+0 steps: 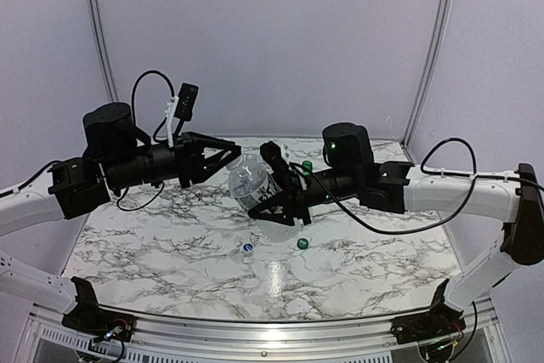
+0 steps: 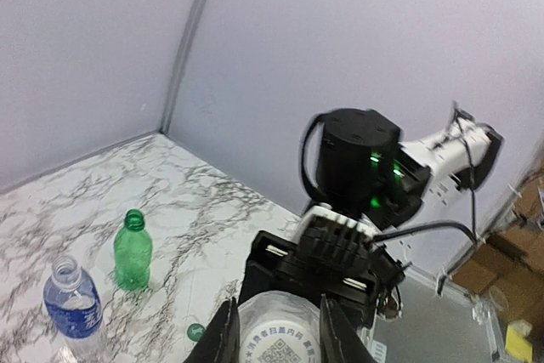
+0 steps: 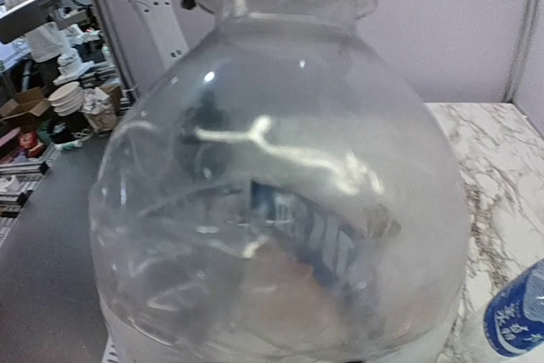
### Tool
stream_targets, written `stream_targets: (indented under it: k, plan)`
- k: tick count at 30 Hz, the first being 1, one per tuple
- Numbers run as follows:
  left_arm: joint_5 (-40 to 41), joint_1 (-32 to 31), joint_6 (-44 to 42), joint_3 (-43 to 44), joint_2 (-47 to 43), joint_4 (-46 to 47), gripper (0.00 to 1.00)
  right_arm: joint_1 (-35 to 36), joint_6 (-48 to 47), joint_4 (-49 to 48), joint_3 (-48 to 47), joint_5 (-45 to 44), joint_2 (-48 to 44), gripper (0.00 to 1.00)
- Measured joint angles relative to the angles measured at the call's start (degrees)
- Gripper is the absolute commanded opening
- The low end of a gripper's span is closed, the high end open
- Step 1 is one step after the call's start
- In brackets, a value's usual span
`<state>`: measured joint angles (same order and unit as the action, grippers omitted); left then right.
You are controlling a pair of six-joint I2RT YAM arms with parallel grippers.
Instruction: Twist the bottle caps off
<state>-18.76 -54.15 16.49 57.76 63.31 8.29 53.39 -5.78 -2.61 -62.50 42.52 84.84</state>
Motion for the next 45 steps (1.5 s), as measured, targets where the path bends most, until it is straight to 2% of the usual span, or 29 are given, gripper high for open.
stream_targets:
  k: [4,8,18,23,29,33,36,45]
  plan:
    - [12.7,-0.7,9.11,-0.37,1.03,-0.04,0.0,0.35,-0.7,0.66,-0.26,-11.17,0.02,0.22]
    - [18.56,-1.51,13.22,-0.46,1.62,-0.11,0.0,0.92,-1.36,0.9,-0.26,-16.7,0.02,0.22]
    - [18.99,-1.79,13.51,-0.87,1.42,0.26,0.36,0.98,-1.79,1.01,-0.22,-15.28,0.02,0.22]
    - [17.94,-0.74,10.88,-1.53,-1.27,0.02,0.63,-0.11,-1.77,0.61,1.07,-10.08,-0.22,0.22]
    - [11.34,0.66,5.27,-1.62,-4.61,0.48,0.81,-1.07,-1.55,-0.11,1.6,-1.01,-0.22,0.24]
    - [2.19,0.98,0.63,-1.7,-4.83,0.44,0.84,-1.07,-0.83,-1.31,1.6,7.17,-0.09,0.26]
    - [-4.7,1.03,-2.62,-1.73,-4.61,0.48,0.83,-1.07,0.31,-2.54,1.57,13.2,0.57,0.27]
    - [-18.12,1.03,-7.54,-1.25,0.17,0.87,0.63,-1.07,4.07,-6.05,1.57,23.02,3.58,0.27]
